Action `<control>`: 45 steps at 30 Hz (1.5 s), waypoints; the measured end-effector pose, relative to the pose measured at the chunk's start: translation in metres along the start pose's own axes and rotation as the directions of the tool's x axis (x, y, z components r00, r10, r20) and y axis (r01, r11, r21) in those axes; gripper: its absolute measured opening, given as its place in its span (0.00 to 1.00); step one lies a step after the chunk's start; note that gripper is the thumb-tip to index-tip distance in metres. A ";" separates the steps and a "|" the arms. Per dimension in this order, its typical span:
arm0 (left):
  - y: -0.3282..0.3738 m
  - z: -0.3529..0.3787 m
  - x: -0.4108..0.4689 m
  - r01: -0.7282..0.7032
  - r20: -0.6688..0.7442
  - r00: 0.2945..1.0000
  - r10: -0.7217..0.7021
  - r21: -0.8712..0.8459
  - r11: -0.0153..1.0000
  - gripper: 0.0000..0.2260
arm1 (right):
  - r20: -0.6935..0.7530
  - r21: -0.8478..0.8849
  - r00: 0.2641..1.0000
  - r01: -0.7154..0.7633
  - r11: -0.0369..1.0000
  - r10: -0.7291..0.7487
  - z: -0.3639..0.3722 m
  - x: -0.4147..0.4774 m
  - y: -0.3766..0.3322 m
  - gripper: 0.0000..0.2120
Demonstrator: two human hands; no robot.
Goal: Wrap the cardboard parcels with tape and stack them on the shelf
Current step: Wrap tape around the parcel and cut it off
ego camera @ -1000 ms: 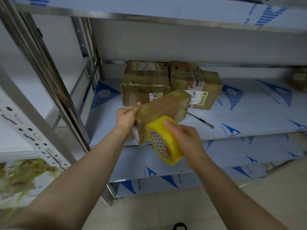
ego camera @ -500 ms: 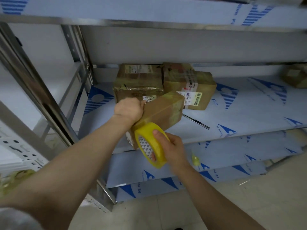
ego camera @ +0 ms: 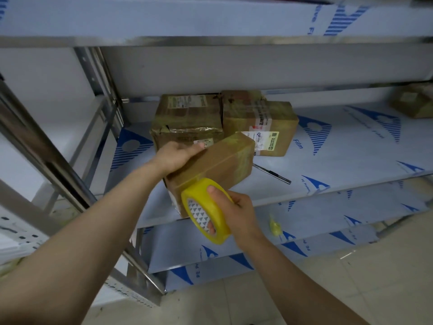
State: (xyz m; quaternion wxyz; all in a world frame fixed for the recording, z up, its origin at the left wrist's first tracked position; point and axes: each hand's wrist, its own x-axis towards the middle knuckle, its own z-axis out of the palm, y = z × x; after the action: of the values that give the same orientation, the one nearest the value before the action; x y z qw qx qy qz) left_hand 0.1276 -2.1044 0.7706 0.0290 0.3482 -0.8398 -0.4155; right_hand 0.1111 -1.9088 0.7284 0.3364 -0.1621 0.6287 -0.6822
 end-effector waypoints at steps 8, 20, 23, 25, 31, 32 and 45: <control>-0.019 0.009 -0.018 -0.075 0.062 0.995 0.076 -0.019 0.997 0.25 | 0.049 -0.023 0.997 -0.059 0.998 0.061 0.008 -0.001 -0.015 0.16; -0.046 0.035 -0.012 0.186 0.117 0.980 -0.158 -0.815 0.549 0.23 | 0.236 -0.139 0.955 -0.151 0.979 0.180 0.028 0.033 -0.066 0.21; -0.056 0.051 -0.013 0.158 0.081 0.970 -0.228 -0.925 0.346 0.21 | 0.133 -0.181 0.976 -0.145 0.973 0.170 0.048 0.053 -0.073 0.17; -0.058 0.062 -0.009 0.137 0.038 0.955 -0.295 -0.936 0.324 0.16 | 0.050 -0.197 0.985 -0.153 0.969 0.166 0.060 0.067 -0.075 0.25; -0.065 0.077 0.004 0.002 -0.185 0.934 -0.305 -0.852 0.523 0.11 | 0.040 -0.232 0.990 -0.125 0.965 0.138 0.070 0.080 -0.063 0.23; -0.066 0.079 0.005 -0.033 -0.239 0.932 -0.272 -0.804 0.594 0.10 | 0.043 -0.241 0.990 -0.122 0.963 0.136 0.071 0.078 -0.059 0.20; -0.066 0.080 0.011 -0.054 -0.386 0.890 -0.244 -0.620 0.783 0.12 | 0.046 -0.249 0.992 -0.105 0.963 0.120 0.018 -0.008 -0.054 0.20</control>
State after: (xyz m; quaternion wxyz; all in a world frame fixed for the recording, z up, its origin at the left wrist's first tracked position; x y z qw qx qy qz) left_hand 0.1287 -2.0839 0.6681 0.3105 0.4482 -0.6094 -0.5756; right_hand 0.1149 -1.9179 0.7849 0.3708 -0.1871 0.7062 -0.5734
